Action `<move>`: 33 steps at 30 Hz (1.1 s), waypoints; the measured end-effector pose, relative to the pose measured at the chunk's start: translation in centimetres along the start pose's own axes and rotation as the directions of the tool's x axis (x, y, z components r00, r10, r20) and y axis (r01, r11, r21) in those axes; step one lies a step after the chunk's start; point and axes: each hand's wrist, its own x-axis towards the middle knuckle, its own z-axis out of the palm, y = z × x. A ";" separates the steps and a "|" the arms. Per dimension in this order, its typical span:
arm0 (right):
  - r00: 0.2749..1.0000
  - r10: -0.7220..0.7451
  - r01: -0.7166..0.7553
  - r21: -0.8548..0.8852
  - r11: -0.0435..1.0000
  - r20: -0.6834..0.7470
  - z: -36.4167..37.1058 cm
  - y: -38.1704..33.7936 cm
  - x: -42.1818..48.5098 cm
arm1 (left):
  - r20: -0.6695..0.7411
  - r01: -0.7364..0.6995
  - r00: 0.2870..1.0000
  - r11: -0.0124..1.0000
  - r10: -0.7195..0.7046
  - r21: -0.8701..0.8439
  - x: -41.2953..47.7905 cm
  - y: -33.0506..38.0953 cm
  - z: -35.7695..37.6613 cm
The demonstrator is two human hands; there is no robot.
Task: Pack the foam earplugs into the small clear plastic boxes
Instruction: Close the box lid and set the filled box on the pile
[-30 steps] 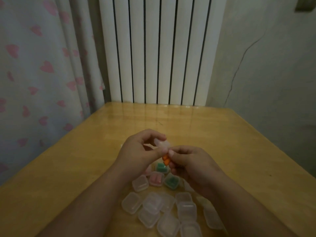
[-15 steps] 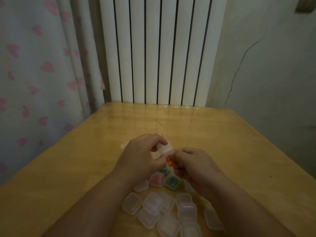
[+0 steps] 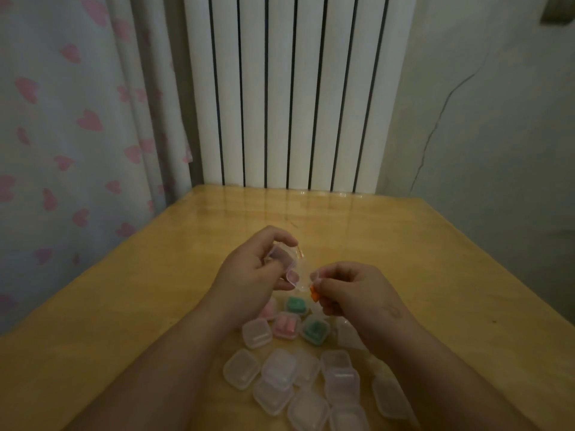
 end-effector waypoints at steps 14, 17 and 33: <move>0.941 -0.268 0.284 0.055 0.957 -0.206 -0.5 -0.6 -0.4 | -0.050 0.001 0.999 0.975 0.010 0.221 0.0 -0.1 0.2; 0.903 -0.366 0.375 -0.003 0.927 -0.223 -0.2 -0.6 -0.7 | -0.062 0.011 0.998 0.969 0.004 0.245 -0.1 0.1 0.3; 0.816 -0.539 0.425 -0.415 0.804 -0.209 0.5 0.7 -0.1 | -0.028 0.033 0.999 0.993 -0.030 0.112 0.0 -0.2 0.4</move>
